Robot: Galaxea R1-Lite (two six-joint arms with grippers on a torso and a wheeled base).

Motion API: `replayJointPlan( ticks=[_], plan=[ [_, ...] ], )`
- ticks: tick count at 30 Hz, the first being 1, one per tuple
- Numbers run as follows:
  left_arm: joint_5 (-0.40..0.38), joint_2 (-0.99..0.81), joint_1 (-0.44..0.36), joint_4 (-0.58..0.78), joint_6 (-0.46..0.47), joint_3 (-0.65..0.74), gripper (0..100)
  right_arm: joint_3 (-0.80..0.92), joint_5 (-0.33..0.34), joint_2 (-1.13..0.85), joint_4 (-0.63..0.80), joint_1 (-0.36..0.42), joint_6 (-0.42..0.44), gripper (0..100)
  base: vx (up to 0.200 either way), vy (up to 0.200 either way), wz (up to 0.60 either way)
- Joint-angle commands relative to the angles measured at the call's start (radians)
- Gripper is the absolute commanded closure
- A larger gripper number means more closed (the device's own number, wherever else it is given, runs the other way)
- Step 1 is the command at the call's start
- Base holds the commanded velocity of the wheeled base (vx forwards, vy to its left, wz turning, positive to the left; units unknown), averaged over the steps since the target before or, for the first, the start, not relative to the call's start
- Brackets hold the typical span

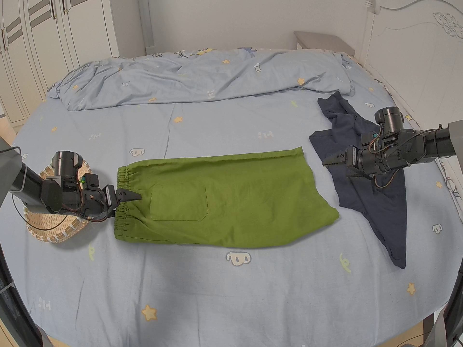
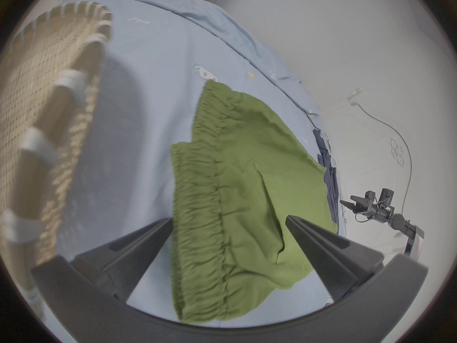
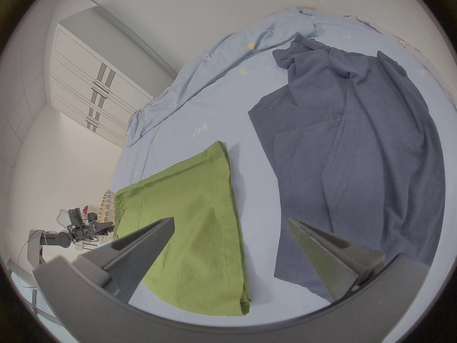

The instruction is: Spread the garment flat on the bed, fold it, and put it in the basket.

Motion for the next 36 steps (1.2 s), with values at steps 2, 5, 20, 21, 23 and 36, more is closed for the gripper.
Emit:
replayJointPlan(
  ticks=[2, 5, 20, 21, 23, 36],
  plan=[
    [0.008, 0.067, -0.035, -0.052, 0.002, 0.007, 0, 0.0, 0.0, 0.005, 0.0, 0.001, 0.0, 0, 0.0, 0.0, 0.0],
    [0.01, 0.08, -0.036, -0.058, 0.002, 0.005, 0, 0.0, 0.0, 0.006, 0.0, 0.001, 0.0, 0, 0.0, 0.0, 0.0],
    [0.008, 0.101, -0.009, -0.061, 0.0, -0.015, 0, 0.002, 0.0, 0.015, -0.002, 0.012, 0.0, 0, 0.0, 0.0, 0.0],
    [0.008, 0.106, -0.01, -0.061, 0.0, -0.018, 0, 0.002, 0.0, 0.015, -0.002, 0.012, 0.0, 0, 0.0, 0.0, 0.0],
    [0.008, 0.107, -0.012, -0.059, 0.0, -0.018, 0, 0.002, 0.0, 0.015, -0.002, 0.012, 0.0, 0, 0.0, 0.0, 0.0],
    [0.008, 0.09, -0.015, -0.061, -0.006, -0.021, 100, 0.002, 0.0, 0.015, 0.0, 0.013, 0.0, 0, 0.0, 0.0, 0.0]
  ],
)
